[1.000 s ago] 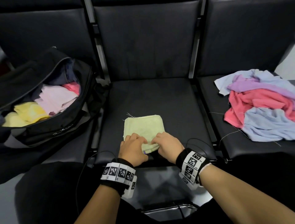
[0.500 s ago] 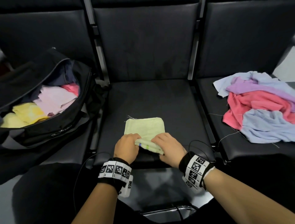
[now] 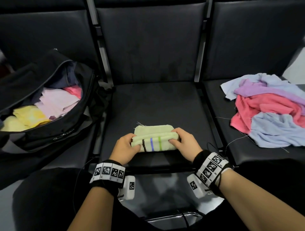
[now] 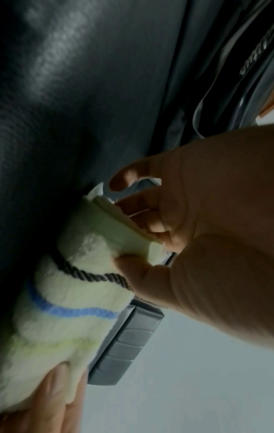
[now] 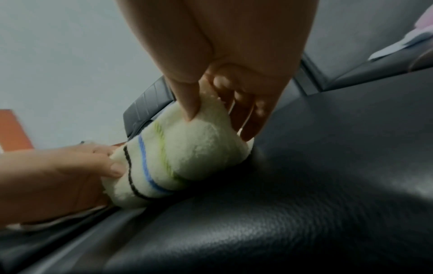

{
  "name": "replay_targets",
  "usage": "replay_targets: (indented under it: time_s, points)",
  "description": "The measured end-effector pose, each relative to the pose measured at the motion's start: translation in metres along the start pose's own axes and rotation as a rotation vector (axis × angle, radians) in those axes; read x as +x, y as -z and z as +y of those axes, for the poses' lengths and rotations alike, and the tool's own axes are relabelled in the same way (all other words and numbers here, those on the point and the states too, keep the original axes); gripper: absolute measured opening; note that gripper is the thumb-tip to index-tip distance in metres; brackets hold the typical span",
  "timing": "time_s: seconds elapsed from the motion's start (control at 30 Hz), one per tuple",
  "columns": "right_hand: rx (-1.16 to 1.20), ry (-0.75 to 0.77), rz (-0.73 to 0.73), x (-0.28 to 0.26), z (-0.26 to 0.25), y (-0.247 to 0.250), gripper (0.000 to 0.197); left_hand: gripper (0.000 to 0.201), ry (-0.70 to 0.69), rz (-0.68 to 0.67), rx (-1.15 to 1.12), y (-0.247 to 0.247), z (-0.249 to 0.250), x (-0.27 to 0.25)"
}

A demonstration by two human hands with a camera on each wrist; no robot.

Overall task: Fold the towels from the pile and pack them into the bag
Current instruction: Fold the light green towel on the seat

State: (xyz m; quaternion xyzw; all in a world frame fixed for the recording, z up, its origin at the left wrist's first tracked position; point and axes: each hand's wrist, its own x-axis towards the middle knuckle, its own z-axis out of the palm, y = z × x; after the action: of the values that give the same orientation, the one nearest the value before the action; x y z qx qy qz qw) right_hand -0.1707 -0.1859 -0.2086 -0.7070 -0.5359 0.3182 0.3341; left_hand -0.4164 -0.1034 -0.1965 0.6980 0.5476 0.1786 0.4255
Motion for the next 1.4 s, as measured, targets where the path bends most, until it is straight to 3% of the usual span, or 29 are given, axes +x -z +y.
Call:
replay_targets:
  time_s: [0.17,0.27,0.37,0.5,0.7,0.87,1.03,1.2,1.27,1.33,1.4]
  points:
    - [0.269,-0.109,0.048,0.000,0.010,0.006,0.016,0.014,0.012,-0.026,-0.171,-0.002,0.001,0.000]
    - [0.302,-0.118,0.055,0.001,0.014,0.007,0.014,0.011,0.026,-0.035,-0.202,-0.005,-0.001,0.003]
    - [0.270,-0.129,0.084,0.004,0.017,0.005,0.013,0.002,0.047,-0.005,-0.211,-0.010,-0.006,0.008]
    - [0.085,-0.213,0.117,0.013,0.023,0.000,0.020,0.008,0.086,0.075,-0.140,-0.020,-0.011,0.017]
    - [-0.013,-0.300,-0.018,0.021,0.026,-0.003,0.049,0.006,0.130,0.145,-0.074,-0.031,-0.017,0.020]
    - [-0.088,-0.277,-0.112,0.025,0.020,0.002,0.024,0.011,0.184,0.156,-0.080,-0.032,-0.019,0.020]
    - [-0.063,-0.260,-0.151,0.022,0.016,0.002,0.021,0.016,0.243,0.161,-0.074,-0.032,-0.017,0.013]
    - [0.031,-0.102,-0.113,0.014,-0.006,0.014,0.024,0.023,0.146,0.161,-0.003,-0.023,-0.006,0.006]
    - [0.028,0.016,-0.087,0.012,-0.027,0.022,0.025,0.046,0.018,0.145,0.060,-0.016,0.007,0.003]
    - [-0.032,0.158,-0.098,0.011,-0.054,0.030,0.025,0.075,-0.098,0.015,0.063,-0.007,0.024,0.000]
    - [-0.093,0.290,-0.160,0.009,-0.082,0.033,0.026,0.092,-0.158,-0.127,0.005,0.000,0.040,-0.002]
